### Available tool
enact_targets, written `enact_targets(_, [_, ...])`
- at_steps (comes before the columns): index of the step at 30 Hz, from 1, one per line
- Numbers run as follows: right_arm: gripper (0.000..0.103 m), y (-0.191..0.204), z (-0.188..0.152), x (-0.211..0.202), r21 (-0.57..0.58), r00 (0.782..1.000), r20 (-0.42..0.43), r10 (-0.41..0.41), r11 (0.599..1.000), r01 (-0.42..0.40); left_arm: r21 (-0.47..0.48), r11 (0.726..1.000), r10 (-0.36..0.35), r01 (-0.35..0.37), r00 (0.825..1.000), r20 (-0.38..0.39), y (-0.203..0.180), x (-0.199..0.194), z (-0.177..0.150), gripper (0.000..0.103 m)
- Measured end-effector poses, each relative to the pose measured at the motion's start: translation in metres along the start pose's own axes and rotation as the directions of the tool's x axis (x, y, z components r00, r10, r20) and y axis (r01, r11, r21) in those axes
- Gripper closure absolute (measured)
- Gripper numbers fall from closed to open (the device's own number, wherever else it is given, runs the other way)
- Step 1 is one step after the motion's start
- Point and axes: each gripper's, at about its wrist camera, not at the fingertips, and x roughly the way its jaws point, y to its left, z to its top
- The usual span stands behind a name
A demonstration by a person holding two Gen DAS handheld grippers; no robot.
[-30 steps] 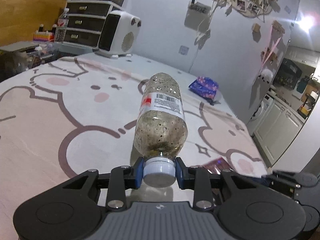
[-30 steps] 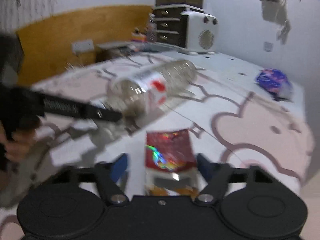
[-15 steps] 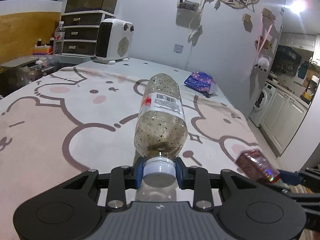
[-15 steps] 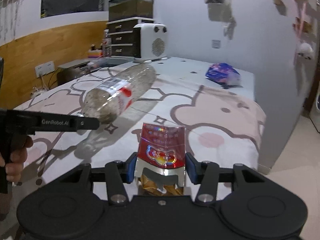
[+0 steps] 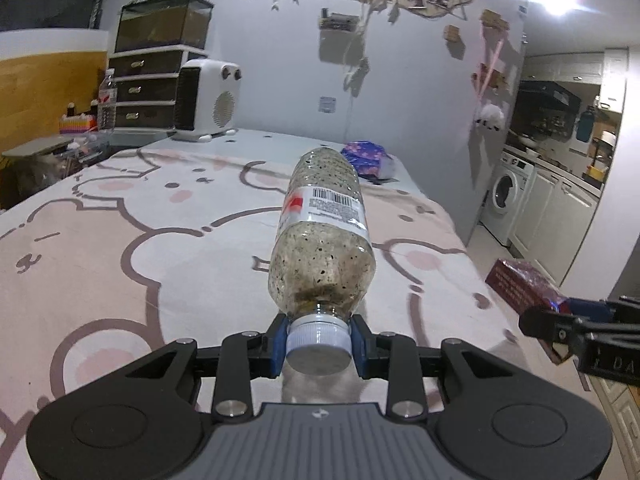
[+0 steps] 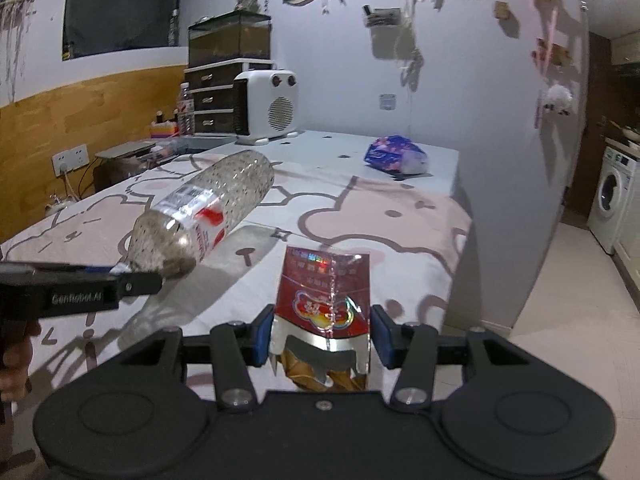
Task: Collect trash
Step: 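Lift the plastic bottle and red wrapper off the bed with both tools, then carry the bottle and red wrapper with both tools over the yellow bucket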
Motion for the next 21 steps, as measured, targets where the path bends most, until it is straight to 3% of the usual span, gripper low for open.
enact_targets(11, [0.053, -0.037, -0.019, -0.059, 0.046, 0.998, 0.045, -0.051, 0.998, 0.049, 0.061, 0.996, -0.064, 0.062, 0.997, 0.035, -0.069, -0.037, -0.011, 0.069])
enact_targets(21, [0.053, -0.085, -0.041, -0.112, 0.087, 0.991, 0.067, -0.119, 0.990, 0.113, 0.115, 0.984, -0.142, 0.139, 0.990, 0.020, -0.143, -0.050, -0.026, 0.069])
